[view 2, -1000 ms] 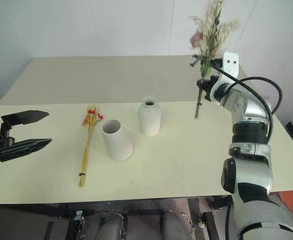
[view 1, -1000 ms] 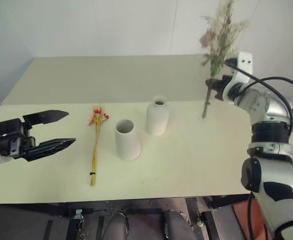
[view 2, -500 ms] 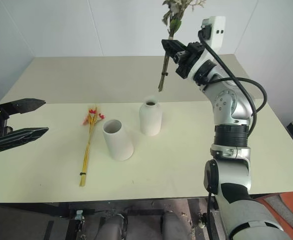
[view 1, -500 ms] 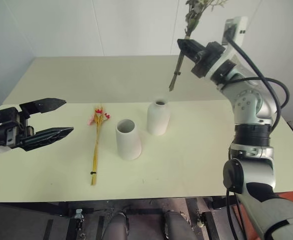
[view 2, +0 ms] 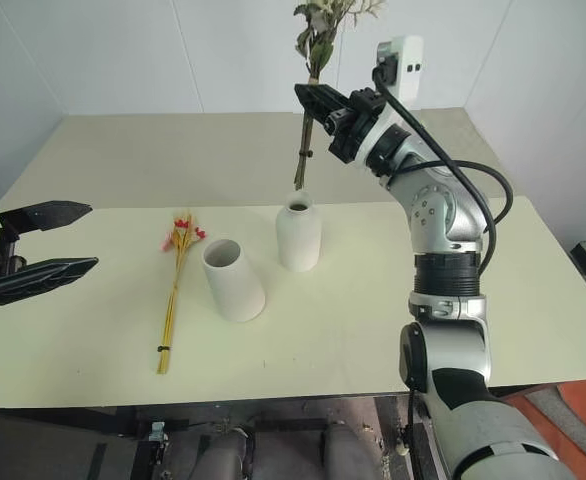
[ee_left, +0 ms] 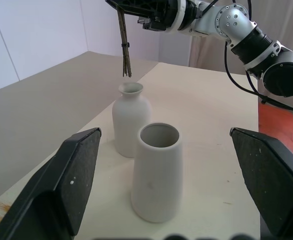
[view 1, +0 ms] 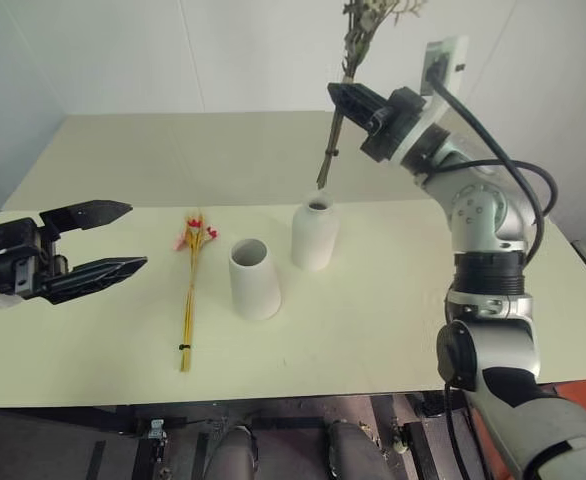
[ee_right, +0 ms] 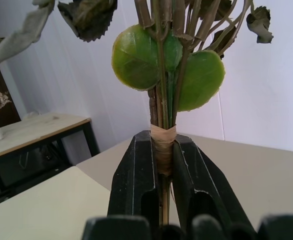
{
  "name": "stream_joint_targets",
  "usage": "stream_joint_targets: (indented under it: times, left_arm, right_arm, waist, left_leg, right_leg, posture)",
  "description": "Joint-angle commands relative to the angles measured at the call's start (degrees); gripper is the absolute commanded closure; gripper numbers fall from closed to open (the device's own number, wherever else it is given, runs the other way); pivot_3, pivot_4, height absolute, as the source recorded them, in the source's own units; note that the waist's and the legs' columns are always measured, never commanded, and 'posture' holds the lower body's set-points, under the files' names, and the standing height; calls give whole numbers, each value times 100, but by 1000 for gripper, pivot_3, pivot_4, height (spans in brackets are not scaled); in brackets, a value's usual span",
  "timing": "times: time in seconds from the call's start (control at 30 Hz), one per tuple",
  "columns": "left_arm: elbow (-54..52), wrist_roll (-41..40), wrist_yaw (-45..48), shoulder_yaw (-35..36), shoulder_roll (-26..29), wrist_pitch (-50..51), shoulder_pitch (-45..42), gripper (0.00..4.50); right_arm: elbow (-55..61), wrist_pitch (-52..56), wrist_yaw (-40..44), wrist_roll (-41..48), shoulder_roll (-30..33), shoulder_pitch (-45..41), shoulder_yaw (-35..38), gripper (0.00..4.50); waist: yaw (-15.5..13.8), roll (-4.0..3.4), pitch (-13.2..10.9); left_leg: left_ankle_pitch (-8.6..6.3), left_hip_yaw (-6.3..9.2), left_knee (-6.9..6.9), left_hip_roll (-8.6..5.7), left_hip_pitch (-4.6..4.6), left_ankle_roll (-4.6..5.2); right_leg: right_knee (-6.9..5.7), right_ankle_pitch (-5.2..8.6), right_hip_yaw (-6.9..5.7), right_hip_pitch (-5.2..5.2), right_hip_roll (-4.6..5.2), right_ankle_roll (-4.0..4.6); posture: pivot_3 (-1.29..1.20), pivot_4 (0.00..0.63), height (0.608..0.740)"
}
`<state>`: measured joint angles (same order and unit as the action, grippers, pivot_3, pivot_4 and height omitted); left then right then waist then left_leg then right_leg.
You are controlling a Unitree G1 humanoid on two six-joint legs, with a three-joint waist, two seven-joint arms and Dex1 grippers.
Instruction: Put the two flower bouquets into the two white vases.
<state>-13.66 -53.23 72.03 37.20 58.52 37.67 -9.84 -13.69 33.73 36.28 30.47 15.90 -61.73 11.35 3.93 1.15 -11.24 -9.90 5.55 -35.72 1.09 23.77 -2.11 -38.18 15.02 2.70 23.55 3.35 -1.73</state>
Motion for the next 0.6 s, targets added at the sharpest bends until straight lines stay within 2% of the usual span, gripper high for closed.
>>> stream_joint_targets:
  times: [0.03,0.57,0.6]
  left_arm:
    - [-59,-8,13,133,101,-65,26,0]
    - [-116,0,-32,169,140,-51,99,0]
    - [-117,-12,-31,170,143,-39,100,0]
  right_arm:
    - [79,-194,54,7,-13,81,-49,4296]
    - [-23,-541,289,-256,-56,592,-439,4296]
    - [-44,-686,324,-362,-62,646,-510,3946]
  waist:
    - [-1,0,0]
    - [0,0,0]
    - [0,0,0]
  left_leg:
    - [0,0,0,0,0,0]
    - [0,0,1,0,0,0]
    - [0,0,0,0,0,0]
  right_leg:
    - [0,0,0,0,0,0]
    - [0,0,0,1,0,0]
    - [0,0,0,1,0,0]
  posture:
    - [0,150,740]
    - [0,150,740]
    - [0,150,740]
